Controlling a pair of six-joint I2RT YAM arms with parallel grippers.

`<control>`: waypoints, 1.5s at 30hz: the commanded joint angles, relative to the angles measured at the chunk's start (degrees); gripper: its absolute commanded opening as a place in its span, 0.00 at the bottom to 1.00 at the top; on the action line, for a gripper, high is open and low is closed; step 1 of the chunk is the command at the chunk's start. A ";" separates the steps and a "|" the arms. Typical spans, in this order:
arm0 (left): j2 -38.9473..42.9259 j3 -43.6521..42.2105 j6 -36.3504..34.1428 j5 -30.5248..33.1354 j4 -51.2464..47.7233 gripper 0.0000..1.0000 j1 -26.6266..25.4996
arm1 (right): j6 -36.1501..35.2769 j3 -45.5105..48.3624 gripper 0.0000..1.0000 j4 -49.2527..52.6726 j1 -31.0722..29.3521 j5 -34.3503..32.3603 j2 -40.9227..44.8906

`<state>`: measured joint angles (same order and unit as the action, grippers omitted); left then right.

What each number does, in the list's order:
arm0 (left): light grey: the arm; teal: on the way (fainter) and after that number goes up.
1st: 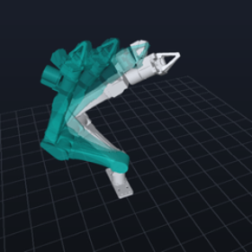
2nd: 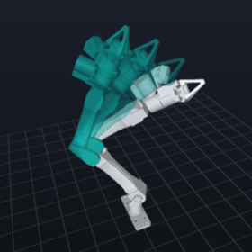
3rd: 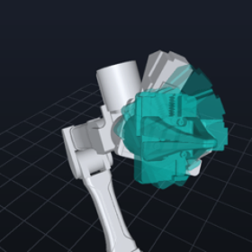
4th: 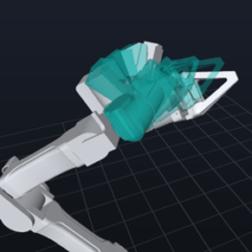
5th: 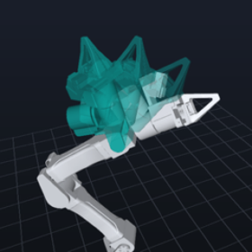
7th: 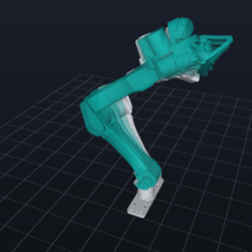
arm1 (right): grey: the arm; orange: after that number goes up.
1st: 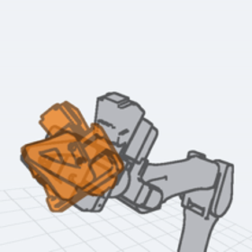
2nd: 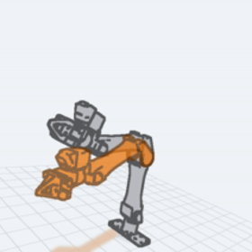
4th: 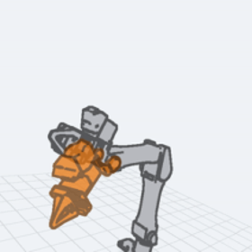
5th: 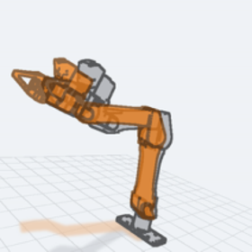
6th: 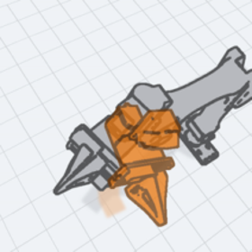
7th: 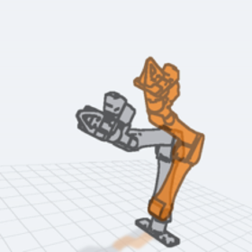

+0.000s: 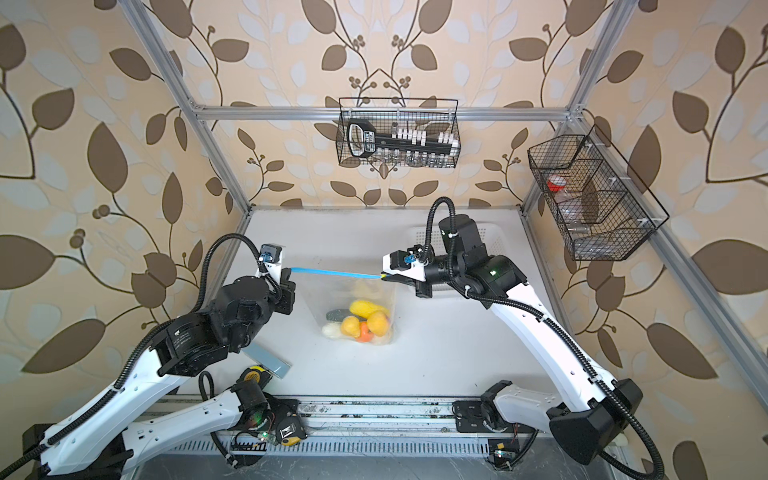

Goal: Place the food in the zip-top bag and seal the zipper

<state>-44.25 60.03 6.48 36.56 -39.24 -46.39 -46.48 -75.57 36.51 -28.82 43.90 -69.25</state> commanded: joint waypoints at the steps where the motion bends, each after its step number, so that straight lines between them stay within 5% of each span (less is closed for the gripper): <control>1: 1.27 0.70 -0.06 5.46 -0.57 0.00 1.56 | -0.72 0.86 0.10 0.27 0.60 1.10 1.73; 25: 1.71 0.29 -0.33 4.96 -0.74 0.00 2.27 | -1.07 1.88 0.10 0.03 1.66 1.16 2.66; 34: 1.10 2.40 0.97 -3.33 -0.07 0.00 2.23 | -1.49 1.30 0.10 0.18 -0.77 0.08 2.25; 45: 1.68 4.57 1.29 -6.03 -3.02 0.00 2.27 | -1.20 1.29 0.10 1.49 -3.01 -3.07 4.99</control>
<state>-43.70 62.30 6.50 31.31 -41.52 -44.88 -46.54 -74.41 37.39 -31.07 41.10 -66.26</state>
